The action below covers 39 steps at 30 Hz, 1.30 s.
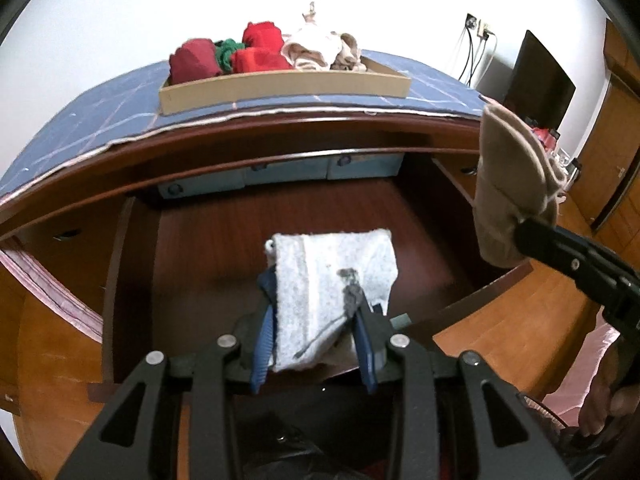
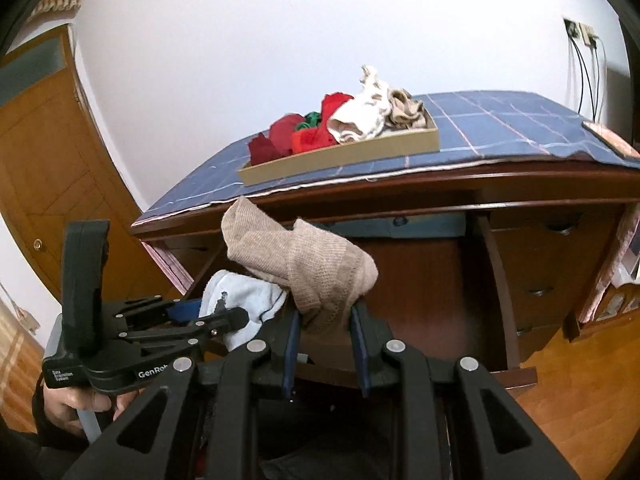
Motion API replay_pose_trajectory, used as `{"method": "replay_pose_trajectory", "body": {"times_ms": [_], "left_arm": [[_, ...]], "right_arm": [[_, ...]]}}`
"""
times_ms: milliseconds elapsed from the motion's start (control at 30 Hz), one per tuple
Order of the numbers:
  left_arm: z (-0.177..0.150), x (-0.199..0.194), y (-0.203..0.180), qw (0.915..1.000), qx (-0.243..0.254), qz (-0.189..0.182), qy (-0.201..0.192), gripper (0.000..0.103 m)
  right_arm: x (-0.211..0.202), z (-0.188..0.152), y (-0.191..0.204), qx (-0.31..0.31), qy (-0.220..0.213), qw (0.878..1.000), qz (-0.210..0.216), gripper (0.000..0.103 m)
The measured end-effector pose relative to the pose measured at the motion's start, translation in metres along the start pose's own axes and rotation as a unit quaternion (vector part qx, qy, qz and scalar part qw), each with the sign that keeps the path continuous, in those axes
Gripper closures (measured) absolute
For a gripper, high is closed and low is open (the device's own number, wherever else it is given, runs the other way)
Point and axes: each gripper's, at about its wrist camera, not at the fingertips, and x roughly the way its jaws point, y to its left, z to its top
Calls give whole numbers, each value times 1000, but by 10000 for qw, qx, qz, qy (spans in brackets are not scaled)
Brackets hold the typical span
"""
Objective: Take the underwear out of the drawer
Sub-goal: 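Lift both held underwear out of the drawer and carry them toward the tray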
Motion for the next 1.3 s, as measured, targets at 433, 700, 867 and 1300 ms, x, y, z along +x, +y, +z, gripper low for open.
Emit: {"method": "replay_pose_trajectory", "body": {"times_ms": [433, 700, 867, 1300], "left_arm": [[-8, -16, -16, 9995, 231, 119, -188, 68], [-10, -26, -17, 9991, 258, 117, -308, 68], [-9, -38, -20, 9982, 343, 89, -484, 68], [19, -57, -23, 9946, 371, 146, -954, 68]], "right_arm": [[-12, -14, 18, -184, -230, 9996, 46, 77], [-29, -13, 27, -358, -521, 9980, -2, 77], [-36, -12, 35, -498, -692, 9964, -28, 77], [-45, 2, 39, -545, -1172, 9915, -123, 77]]}}
